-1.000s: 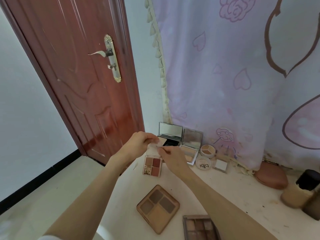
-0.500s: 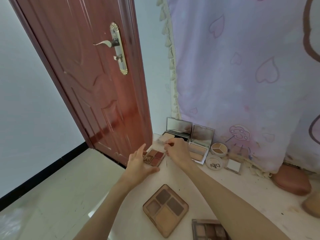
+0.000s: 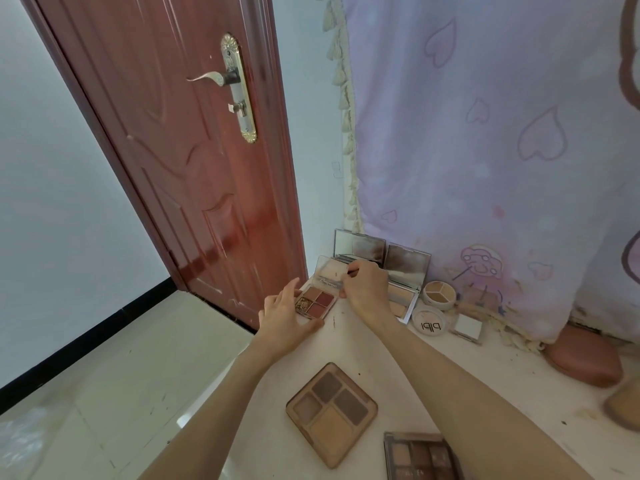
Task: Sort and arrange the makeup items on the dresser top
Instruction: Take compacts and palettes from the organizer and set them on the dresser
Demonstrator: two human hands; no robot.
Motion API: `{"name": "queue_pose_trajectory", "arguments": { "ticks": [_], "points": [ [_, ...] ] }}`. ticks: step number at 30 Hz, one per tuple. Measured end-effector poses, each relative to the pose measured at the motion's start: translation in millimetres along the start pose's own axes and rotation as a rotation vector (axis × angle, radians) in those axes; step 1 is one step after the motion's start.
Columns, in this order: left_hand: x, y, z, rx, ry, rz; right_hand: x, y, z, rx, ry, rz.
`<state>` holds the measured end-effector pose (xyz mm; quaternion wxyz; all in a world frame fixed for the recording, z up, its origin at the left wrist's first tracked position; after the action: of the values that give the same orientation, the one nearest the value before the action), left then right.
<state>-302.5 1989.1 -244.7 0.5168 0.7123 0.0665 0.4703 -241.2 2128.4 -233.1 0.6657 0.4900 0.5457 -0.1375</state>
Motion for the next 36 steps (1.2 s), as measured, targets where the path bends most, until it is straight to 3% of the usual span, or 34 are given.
{"name": "queue_pose_trajectory", "arguments": {
  "ticks": [8,11,16,24,30,33,36],
  "points": [
    [2,2,5,-0.021,0.004,0.034,-4,21,23,-0.006,-0.074,-0.154],
    [3,6,22,-0.007,-0.022,0.128,-7,36,50,-0.112,-0.012,-0.053],
    [11,11,70,0.017,-0.106,0.080,-7,58,108,-0.389,0.071,0.148],
    [25,3,137,-0.281,-0.135,-0.216,1,72,146,-0.444,0.074,0.296],
    [33,12,148,-0.216,-0.109,-0.044,8,77,153,-0.408,-0.074,-0.069],
    [38,22,150,-0.096,-0.024,0.243,3,84,162,-0.367,-0.150,-0.422],
    [46,32,153,-0.012,-0.022,0.481,0,86,175,-0.426,-0.178,-0.617]
  ]
}}
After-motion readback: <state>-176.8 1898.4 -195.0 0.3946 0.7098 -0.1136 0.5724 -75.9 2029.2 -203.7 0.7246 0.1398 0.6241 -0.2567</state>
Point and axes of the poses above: each hand's wrist, its own z-axis away from the middle knuckle, its own y-axis out of the back of the hand, x = y × z, the point moved 1 cm from there along -z, towards the middle knuckle
